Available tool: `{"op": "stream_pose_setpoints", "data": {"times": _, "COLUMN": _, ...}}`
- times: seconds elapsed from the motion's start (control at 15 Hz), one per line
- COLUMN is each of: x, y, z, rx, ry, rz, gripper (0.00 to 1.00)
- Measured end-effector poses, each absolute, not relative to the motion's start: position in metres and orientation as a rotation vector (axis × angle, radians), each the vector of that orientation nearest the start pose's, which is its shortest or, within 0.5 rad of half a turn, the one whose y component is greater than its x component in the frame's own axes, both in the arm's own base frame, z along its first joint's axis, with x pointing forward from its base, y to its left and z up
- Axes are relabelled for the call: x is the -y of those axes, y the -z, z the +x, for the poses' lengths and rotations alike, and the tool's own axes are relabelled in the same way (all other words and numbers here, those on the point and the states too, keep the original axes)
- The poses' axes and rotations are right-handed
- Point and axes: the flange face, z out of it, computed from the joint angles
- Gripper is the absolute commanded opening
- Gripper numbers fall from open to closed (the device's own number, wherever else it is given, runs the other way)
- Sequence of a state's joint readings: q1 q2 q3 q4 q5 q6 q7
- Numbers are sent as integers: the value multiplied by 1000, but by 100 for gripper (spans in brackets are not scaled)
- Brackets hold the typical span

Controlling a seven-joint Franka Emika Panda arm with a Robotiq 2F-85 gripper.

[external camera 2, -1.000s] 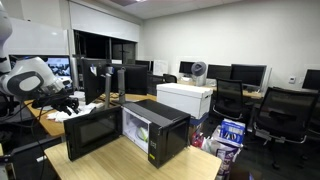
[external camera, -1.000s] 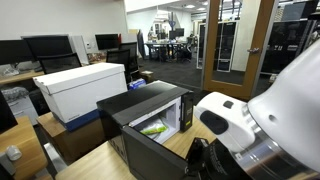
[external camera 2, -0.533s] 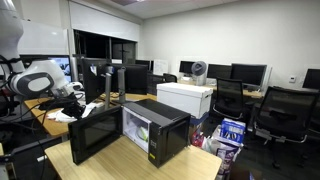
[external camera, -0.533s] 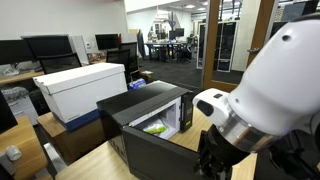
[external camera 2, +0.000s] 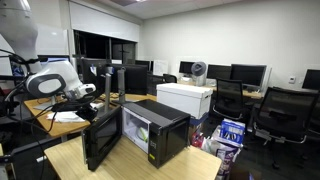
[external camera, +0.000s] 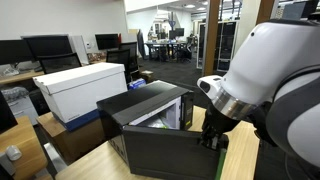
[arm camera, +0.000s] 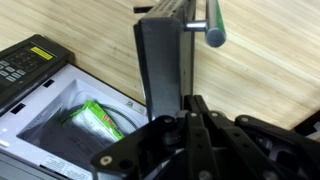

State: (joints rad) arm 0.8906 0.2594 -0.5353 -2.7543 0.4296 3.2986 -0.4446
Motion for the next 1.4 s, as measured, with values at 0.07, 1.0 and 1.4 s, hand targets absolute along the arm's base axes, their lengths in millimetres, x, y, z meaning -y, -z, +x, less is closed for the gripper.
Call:
{"op": "stream_pose_setpoints", "data": {"times": 0.07, "x": -80, "y": -189, "z": 401, "rx": 612, "ry": 553, "rz": -3171, "gripper": 2}}
{"op": "stream_pose_setpoints", "data": {"times": 1.0, "x": 44, "y": -180, "z": 491, "rx": 272, "ry": 651, "rz": -3133, "gripper": 2}}
{"op": "stream_pose_setpoints", "data": {"times": 1.4, "x": 85, "y": -155, "z": 541, "rx": 298, "ry": 773, "rz": -3138, "gripper": 2}}
